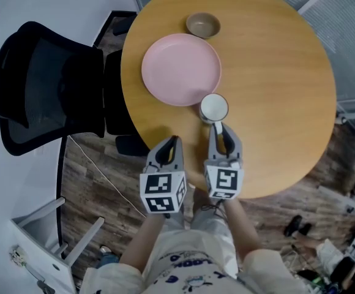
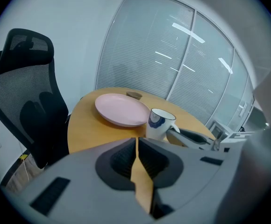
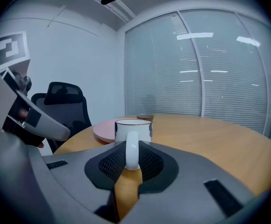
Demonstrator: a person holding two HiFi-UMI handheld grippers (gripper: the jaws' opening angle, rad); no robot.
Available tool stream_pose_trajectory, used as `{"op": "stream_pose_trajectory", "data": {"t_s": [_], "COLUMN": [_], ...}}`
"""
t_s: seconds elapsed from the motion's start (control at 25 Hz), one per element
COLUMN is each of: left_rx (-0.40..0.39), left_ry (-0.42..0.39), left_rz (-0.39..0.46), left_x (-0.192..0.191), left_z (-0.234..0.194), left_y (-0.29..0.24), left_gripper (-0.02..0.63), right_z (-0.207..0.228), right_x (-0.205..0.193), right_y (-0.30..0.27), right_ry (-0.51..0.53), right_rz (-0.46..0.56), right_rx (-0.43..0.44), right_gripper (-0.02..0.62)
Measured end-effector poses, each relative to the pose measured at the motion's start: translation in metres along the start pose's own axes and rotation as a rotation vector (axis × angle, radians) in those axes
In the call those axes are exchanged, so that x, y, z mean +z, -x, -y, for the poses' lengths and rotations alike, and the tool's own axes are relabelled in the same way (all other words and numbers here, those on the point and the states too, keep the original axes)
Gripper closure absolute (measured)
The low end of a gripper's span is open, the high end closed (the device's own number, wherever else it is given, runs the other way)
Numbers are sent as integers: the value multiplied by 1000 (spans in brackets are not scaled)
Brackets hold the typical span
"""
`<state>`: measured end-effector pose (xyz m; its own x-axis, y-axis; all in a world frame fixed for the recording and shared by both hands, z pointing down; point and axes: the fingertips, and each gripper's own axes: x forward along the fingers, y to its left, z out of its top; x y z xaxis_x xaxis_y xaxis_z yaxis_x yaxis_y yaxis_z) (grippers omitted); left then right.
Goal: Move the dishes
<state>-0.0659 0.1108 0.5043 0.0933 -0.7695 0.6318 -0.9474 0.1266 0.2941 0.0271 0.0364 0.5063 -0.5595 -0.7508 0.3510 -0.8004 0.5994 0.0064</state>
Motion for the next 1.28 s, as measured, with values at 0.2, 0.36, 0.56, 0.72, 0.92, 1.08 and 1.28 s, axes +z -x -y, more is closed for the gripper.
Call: {"op": "stream_pose_trajectory", "data": {"t_s": [0.2, 0.36, 0.56, 0.72, 0.92, 1.08, 1.28], "left_rx": [0, 4, 5, 2, -7, -8, -8], "left_ry": [-1, 2, 4, 3, -36, -71, -106], "left_rz": [-6, -9, -3, 17, 86, 147, 246], "left_x": [-4, -6, -3, 6, 32, 59, 105], "left_z": [-3, -5, -6, -7, 1, 9, 23], "left_y": [1, 2, 1, 0, 5, 10, 23], "left_gripper": [588, 588, 588, 588, 589, 588, 588], "right_z": [0, -2, -4, -7, -5, 1, 10], "right_x": [-5, -8, -13, -14, 9, 46, 111], "right_y": [-1, -3, -7, -7, 6, 16, 26], "right_ry": [14, 3, -20, -27, -16, -12, -13], "right_rz": [6, -2, -24, -53, -30, 35, 130], "right_rx": [-57, -97, -91, -63, -44, -57, -69], "right_gripper": [538, 538, 537, 529, 466, 468, 468]}}
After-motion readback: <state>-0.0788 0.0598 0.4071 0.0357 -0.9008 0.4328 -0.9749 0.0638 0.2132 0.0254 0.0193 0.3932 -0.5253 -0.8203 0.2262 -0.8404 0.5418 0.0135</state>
